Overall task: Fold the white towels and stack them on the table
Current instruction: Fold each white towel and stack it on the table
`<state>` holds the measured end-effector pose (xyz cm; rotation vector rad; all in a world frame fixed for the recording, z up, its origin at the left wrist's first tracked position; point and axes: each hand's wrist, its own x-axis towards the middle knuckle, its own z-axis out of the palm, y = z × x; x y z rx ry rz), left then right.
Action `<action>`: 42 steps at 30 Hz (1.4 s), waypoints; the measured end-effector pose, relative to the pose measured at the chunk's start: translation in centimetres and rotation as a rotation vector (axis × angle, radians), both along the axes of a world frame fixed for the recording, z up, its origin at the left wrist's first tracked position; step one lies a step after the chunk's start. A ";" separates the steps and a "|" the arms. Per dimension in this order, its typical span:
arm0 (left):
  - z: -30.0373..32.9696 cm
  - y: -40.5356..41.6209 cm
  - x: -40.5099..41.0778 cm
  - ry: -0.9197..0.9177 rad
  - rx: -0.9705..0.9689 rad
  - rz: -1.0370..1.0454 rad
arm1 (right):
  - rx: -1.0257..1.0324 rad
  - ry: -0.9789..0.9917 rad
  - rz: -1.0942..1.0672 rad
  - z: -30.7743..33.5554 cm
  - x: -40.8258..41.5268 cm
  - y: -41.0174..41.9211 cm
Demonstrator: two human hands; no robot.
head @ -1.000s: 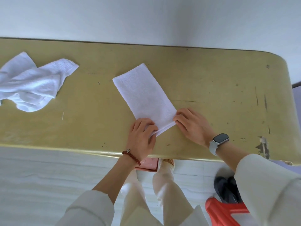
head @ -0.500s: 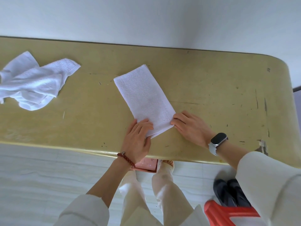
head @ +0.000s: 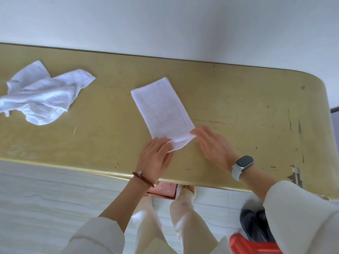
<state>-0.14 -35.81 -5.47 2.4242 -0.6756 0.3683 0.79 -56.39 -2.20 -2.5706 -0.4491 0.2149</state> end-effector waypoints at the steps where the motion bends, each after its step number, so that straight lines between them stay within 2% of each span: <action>1: 0.4 0.0 0.2 -0.017 -0.025 0.011 | -0.032 -0.032 0.011 0.2 0.1 0.0; 5: 2.0 0.3 1.3 -0.046 -0.039 -0.002 | -0.170 0.051 0.052 1.3 0.6 0.0; 10: 3.5 0.8 2.1 -0.021 -0.019 0.008 | -0.091 0.074 0.086 2.6 1.1 0.1; 14: 3.7 1.4 2.0 -0.035 0.017 -0.013 | -0.108 0.112 0.085 2.6 1.4 -0.4; 16: 3.5 1.6 1.7 -0.032 0.023 -0.025 | -0.189 -0.019 0.128 1.9 1.6 -0.7; 18: 3.2 1.9 1.3 -0.021 0.022 -0.041 | -0.169 -0.248 0.263 0.7 1.4 -1.2; 21: 2.9 2.3 0.9 0.011 0.035 -0.063 | -0.145 -0.413 0.333 -0.4 1.1 -1.6; 27: 2.6 2.8 0.4 0.074 0.052 -0.086 | -0.118 -0.464 0.333 -0.6 0.9 -1.3; 34: 2.2 3.2 -1.1 0.189 0.052 -0.127 | -0.100 -0.405 0.338 -0.5 -0.8 -1.8; 36: 2.2 3.3 -1.8 0.243 0.069 -0.164 | -0.072 -0.345 0.358 -0.2 -1.5 -1.7; 38: 2.8 3.0 -2.2 0.398 0.014 -0.082 | -0.041 -0.250 0.345 0.1 -2.1 -1.4; 40: 3.9 2.8 -1.9 0.658 -0.166 0.079 | 0.061 -0.122 0.208 0.7 -2.2 -0.9; 42: 4.6 2.7 -0.8 0.829 -0.364 0.137 | 0.291 0.032 -0.062 1.8 -1.5 -0.1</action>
